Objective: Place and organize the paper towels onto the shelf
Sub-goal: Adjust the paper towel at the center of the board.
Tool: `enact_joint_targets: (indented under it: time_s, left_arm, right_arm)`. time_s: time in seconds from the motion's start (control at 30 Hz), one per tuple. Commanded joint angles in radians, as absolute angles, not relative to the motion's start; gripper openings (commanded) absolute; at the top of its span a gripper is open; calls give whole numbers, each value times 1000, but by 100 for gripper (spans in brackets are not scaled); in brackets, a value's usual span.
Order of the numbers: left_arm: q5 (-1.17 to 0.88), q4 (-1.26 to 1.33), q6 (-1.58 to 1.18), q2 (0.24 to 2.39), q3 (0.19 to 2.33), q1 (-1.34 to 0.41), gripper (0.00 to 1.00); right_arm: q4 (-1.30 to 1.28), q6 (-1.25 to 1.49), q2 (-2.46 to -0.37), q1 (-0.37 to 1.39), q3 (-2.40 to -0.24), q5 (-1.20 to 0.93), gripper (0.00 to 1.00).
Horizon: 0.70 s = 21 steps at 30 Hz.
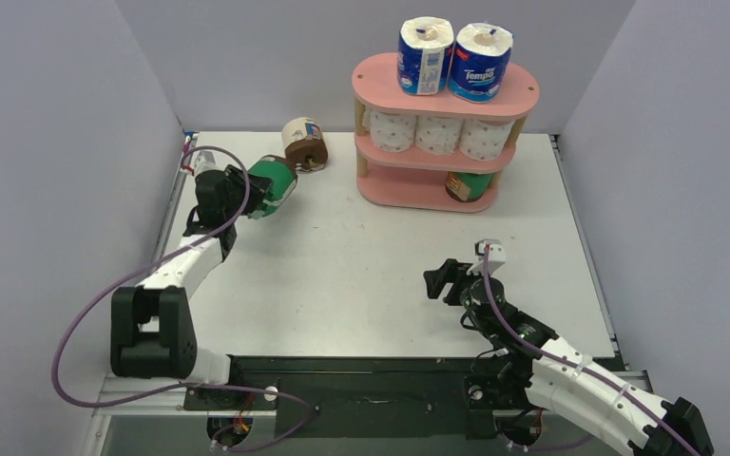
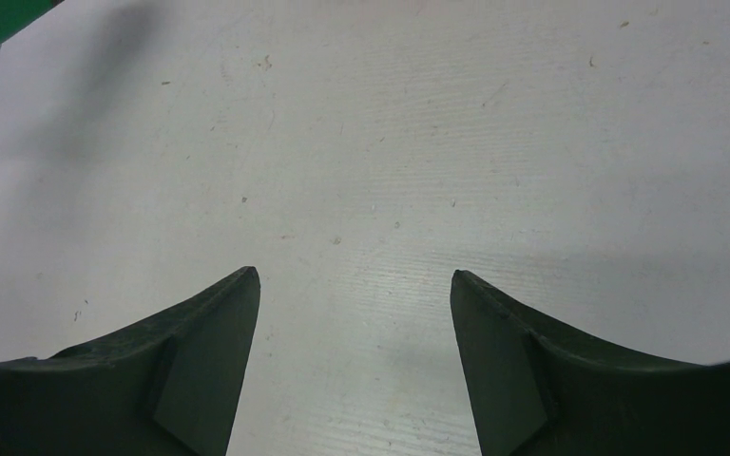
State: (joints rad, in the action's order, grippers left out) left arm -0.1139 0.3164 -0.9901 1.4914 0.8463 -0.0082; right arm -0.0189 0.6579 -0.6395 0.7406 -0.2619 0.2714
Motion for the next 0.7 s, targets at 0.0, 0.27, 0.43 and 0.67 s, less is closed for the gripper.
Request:
enact_joint_targets:
  time_s: [0.0, 0.27, 0.43, 0.67]
  left_arm:
    - [-66, 88, -801, 1310, 889, -75, 27]
    - [62, -309, -499, 1167, 1039, -307, 27]
    - [159, -483, -405, 1182, 1127, -526, 27]
    - [246, -621, -323, 1322, 1248, -806, 27]
  right_arm:
    - [3, 626, -644, 744, -333, 282, 69]
    - [-72, 611, -595, 745, -360, 315, 69]
    - [-159, 604, -543, 743, -390, 405, 69]
    - [-235, 609, -513, 741, -429, 496, 68]
